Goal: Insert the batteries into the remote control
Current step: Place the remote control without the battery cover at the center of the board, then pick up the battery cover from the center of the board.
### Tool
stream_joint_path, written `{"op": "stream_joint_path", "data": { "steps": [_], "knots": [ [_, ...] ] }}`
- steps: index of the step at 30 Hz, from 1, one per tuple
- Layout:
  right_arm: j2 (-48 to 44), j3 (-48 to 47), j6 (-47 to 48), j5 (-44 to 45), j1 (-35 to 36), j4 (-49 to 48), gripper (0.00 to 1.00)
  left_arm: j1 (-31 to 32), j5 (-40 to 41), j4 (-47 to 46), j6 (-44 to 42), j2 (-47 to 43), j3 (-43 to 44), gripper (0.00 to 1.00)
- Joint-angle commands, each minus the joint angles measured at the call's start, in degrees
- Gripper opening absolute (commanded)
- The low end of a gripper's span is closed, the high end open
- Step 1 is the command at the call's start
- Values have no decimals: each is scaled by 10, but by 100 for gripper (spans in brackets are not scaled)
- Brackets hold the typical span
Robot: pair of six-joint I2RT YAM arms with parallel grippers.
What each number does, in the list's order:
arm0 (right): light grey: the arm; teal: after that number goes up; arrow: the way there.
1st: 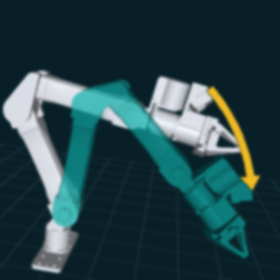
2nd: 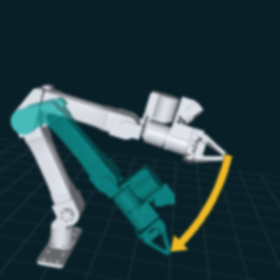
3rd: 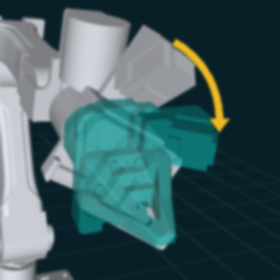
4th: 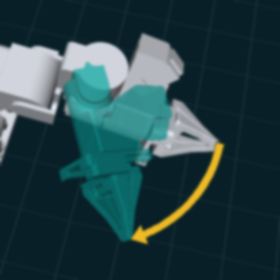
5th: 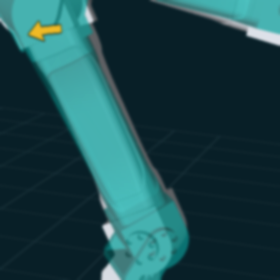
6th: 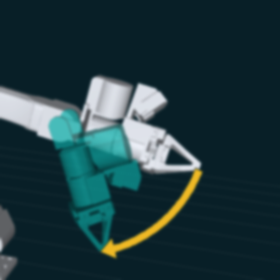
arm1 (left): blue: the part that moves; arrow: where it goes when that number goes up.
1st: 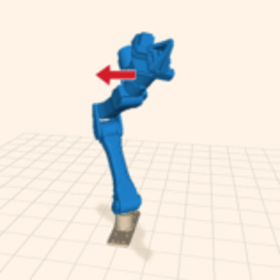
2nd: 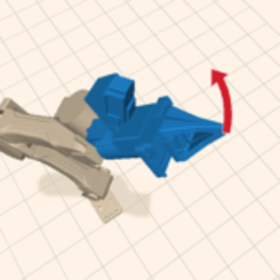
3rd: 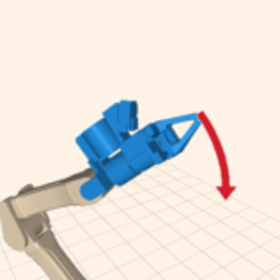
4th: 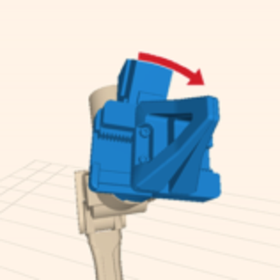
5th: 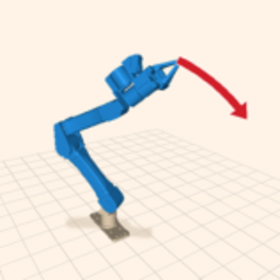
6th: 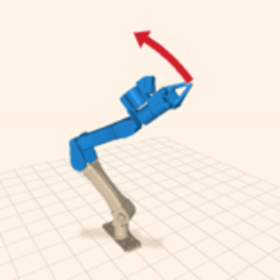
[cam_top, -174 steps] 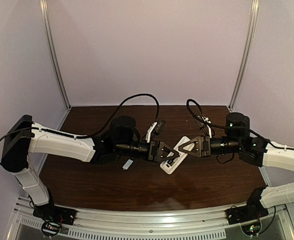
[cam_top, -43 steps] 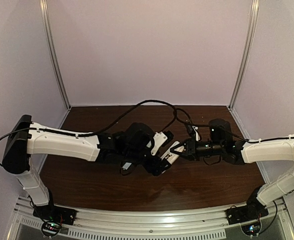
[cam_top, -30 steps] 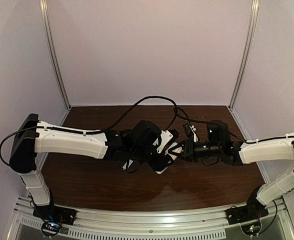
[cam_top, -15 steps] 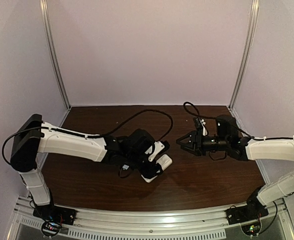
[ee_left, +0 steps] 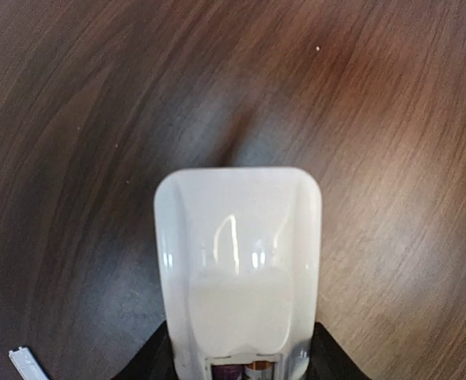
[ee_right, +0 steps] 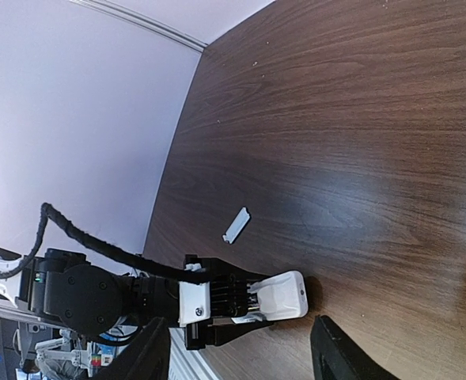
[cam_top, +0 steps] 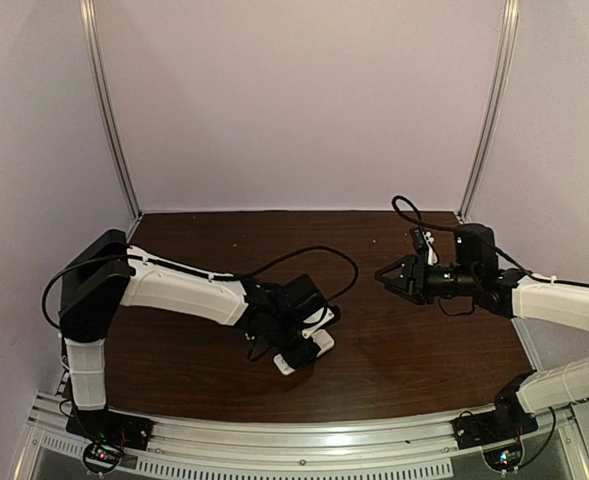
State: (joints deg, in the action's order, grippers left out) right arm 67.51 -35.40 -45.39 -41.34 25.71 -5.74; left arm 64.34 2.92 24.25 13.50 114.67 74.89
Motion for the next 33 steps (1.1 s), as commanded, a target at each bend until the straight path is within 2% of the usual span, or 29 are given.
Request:
{"op": "stream_joint_path", "data": {
  "steps": [1, 3, 9, 11, 14, 18, 24, 30, 33],
  "knots": [
    [-13, 5, 20, -6, -8, 26, 62, 5, 6, 37, -22, 16, 38, 41],
    [-13, 4, 23, -7, -9, 28, 62, 5, -2, 45, -24, 23, 44, 46],
    [-12, -3, 31, -13, -11, 33, 63, 4, -21, 61, -25, 21, 59, 68],
    [-10, -5, 32, -15, -11, 34, 63, 0, -27, 61, -25, 13, 64, 73],
    [-9, -6, 34, -18, -11, 33, 62, -5, -23, 67, -25, -4, 71, 74],
    [-14, -7, 41, -19, -11, 36, 62, -33, -27, 45, 10, -72, 26, 71],
    [-9, -7, 53, -29, -11, 33, 61, -103, -15, 1, 83, -184, -115, 58],
    [-6, -10, 62, -36, -11, 32, 59, -142, -12, -14, 104, -212, -205, 46],
    [-5, -9, 62, -38, -11, 33, 58, -148, -19, -27, 106, -207, -218, 40]
  ]
}}
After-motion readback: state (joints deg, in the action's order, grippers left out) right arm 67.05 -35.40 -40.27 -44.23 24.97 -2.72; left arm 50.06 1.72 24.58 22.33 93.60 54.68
